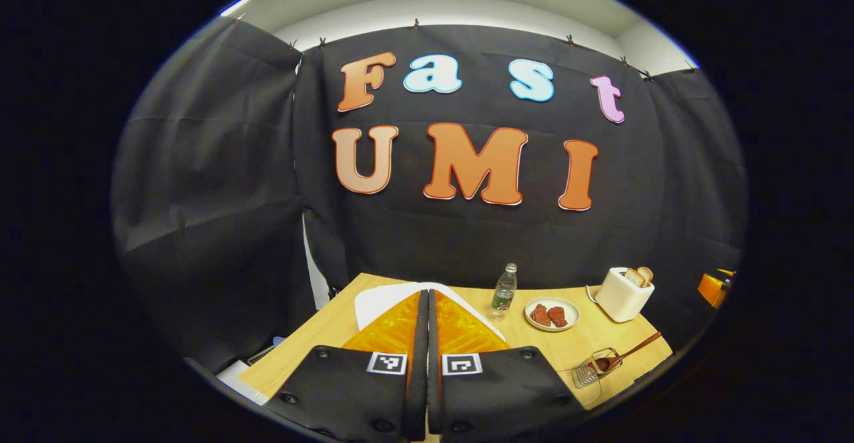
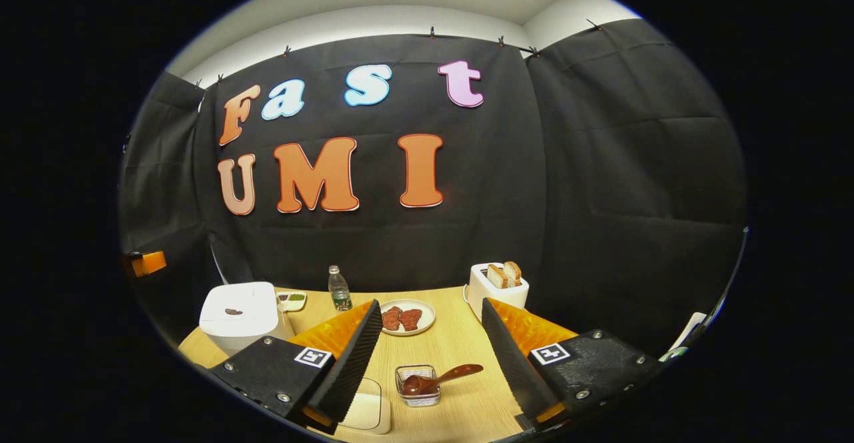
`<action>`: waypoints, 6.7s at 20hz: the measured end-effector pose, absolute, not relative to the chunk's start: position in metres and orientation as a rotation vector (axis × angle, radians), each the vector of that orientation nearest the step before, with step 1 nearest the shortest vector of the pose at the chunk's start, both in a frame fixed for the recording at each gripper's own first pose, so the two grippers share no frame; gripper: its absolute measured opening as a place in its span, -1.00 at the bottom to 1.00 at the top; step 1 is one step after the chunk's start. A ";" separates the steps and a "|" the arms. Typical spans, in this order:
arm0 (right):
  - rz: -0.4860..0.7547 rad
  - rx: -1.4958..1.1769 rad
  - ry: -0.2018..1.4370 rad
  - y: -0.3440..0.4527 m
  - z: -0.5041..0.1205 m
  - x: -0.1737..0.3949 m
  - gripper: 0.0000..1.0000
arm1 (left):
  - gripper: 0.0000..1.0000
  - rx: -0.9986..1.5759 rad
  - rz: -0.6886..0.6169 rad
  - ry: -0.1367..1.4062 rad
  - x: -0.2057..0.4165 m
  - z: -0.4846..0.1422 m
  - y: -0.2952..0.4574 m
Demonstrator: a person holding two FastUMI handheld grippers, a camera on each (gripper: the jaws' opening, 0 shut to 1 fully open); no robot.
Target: Close the left gripper, press the button to open the rice cooker; take a wooden spoon from the chopstick holder with the right hand, scoop a spoonful of rice and pour it into the rice cooker, then put the wooden spoon back into the chopstick holder.
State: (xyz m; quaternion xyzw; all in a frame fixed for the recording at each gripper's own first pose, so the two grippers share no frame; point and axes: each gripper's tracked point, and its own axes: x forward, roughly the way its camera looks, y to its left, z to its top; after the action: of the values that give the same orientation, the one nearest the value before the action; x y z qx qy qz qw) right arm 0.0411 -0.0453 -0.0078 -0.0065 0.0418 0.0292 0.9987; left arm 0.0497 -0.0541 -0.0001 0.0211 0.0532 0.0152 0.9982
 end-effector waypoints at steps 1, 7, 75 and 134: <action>0.057 -0.013 0.082 -0.046 -0.007 0.042 0.87 | -0.89 0.046 0.026 0.121 0.057 -0.005 -0.053; 0.024 -0.019 0.099 -0.058 -0.014 0.047 0.86 | -0.90 0.021 -0.055 0.216 0.101 -0.054 -0.075; 0.041 0.431 0.470 -0.070 -0.203 0.108 -0.08 | 0.99 0.063 0.289 0.025 -0.012 0.058 0.011; 0.273 0.370 0.606 0.169 -0.222 -0.037 -0.69 | 0.99 0.076 -0.015 0.109 0.097 0.015 0.136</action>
State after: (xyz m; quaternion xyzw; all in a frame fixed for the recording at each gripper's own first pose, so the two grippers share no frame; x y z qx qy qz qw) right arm -0.0373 0.1685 -0.2220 0.1807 0.2959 0.1333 0.9285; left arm 0.0974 0.1362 0.0147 0.0381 0.0545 -0.0075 0.9978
